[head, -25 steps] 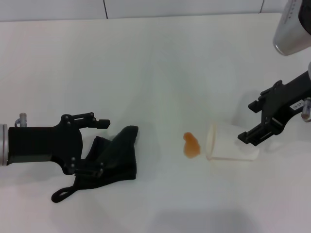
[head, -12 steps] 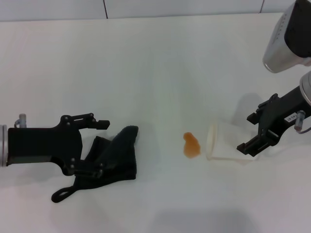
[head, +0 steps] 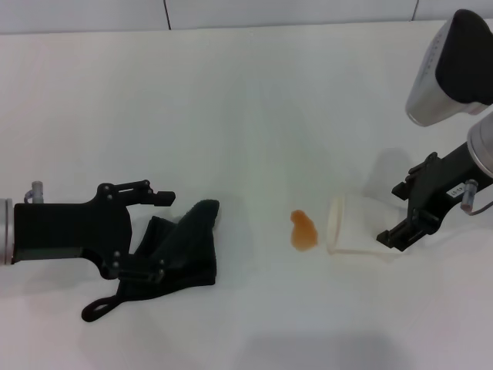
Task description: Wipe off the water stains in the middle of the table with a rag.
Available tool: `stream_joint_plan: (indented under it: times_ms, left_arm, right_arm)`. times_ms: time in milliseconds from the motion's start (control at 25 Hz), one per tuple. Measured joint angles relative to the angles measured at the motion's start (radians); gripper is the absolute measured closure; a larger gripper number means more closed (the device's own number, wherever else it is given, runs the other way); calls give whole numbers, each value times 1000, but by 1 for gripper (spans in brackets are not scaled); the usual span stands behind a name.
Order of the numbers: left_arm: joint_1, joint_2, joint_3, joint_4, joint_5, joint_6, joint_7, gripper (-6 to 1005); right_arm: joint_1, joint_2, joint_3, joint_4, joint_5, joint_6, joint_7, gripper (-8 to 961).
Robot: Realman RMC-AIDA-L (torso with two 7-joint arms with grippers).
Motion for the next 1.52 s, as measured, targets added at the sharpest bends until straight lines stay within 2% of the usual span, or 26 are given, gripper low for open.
stream_joint_plan:
  times_ms: [800,1520]
  left_arm:
    - [0,-1,1,-10,-5,-15,0,123]
    - [0,0,0,-12,-7,-23,10,123]
  right_arm:
    - [25,1,-52,77,-3,48,1,118]
    - [25,2,-49,80,-4,49,17,119]
